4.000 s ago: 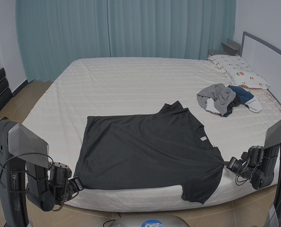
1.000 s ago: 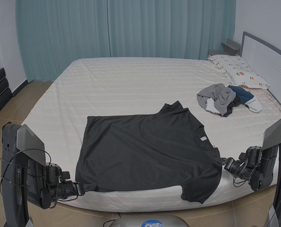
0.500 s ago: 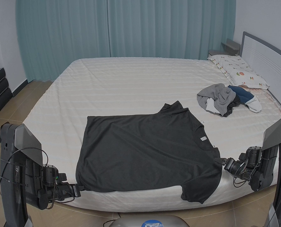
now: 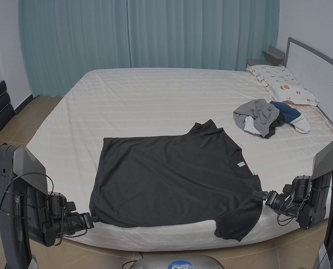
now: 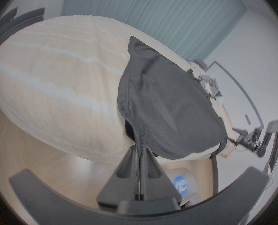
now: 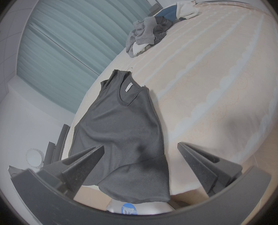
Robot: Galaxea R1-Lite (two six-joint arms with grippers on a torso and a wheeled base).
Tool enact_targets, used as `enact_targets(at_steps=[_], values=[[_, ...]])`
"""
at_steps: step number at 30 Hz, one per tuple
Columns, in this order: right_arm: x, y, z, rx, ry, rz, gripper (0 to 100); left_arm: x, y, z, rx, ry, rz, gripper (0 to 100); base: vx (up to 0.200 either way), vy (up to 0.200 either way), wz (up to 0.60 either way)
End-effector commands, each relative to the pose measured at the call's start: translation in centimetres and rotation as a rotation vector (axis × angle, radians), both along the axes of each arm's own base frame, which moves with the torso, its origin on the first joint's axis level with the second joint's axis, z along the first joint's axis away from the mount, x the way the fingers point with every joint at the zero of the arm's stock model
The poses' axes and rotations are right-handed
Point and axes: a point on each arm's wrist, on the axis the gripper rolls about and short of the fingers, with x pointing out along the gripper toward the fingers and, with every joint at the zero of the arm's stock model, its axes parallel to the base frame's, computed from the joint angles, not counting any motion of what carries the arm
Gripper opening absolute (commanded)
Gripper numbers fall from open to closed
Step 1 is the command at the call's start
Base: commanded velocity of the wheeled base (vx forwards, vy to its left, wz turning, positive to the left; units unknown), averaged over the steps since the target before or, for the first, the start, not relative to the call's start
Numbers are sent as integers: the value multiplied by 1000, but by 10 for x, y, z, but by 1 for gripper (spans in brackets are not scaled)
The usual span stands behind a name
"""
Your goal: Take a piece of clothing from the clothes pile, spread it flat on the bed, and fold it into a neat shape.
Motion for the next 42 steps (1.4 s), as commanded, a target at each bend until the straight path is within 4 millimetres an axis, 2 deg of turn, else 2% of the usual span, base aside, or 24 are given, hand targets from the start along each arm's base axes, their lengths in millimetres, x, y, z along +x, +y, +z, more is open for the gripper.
enact_targets(at_steps=[1, 5, 11, 12, 17, 20, 25, 26, 35, 36, 42], values=[[-4, 5, -2, -2, 15, 24, 100, 16, -1, 30, -107, -104, 89, 0, 0, 0, 0], [-2, 6, -10, -3, 33, 28, 100, 24, -1, 45, -191, -143, 148, 0, 0, 0, 0], [9, 7, -14, -8, 8, 28, 100, 23, -1, 42, -193, -127, 153, 0, 0, 0, 0], [13, 7, -16, -14, -1, 29, 0, 23, 0, 40, -194, -121, 158, 0, 0, 0, 0], [27, 6, -8, -33, -68, 7, 0, 24, 1, 38, -195, -114, 163, 0, 0, 0, 0], [45, 3, -2, -37, -130, -7, 0, 27, 3, 36, -195, -117, 171, 0, 0, 0, 0], [57, 5, 3, -37, -163, -2, 0, 29, 4, 35, -217, -112, 191, 0, 0, 0, 0], [65, 6, 5, -37, -183, 1, 0, 32, 4, 35, -238, -115, 207, 0, 0, 0, 0], [81, 12, 1, -33, -158, 22, 0, 38, 4, 26, -247, -97, 237, 0, 0, 0, 0], [81, 12, -1, -33, -152, 24, 100, 38, 4, 24, -245, -93, 240, 0, 0, 0, 0], [77, 10, -1, -33, -152, 18, 100, 38, 4, 23, -238, -93, 249, 0, 0, 0, 0]])
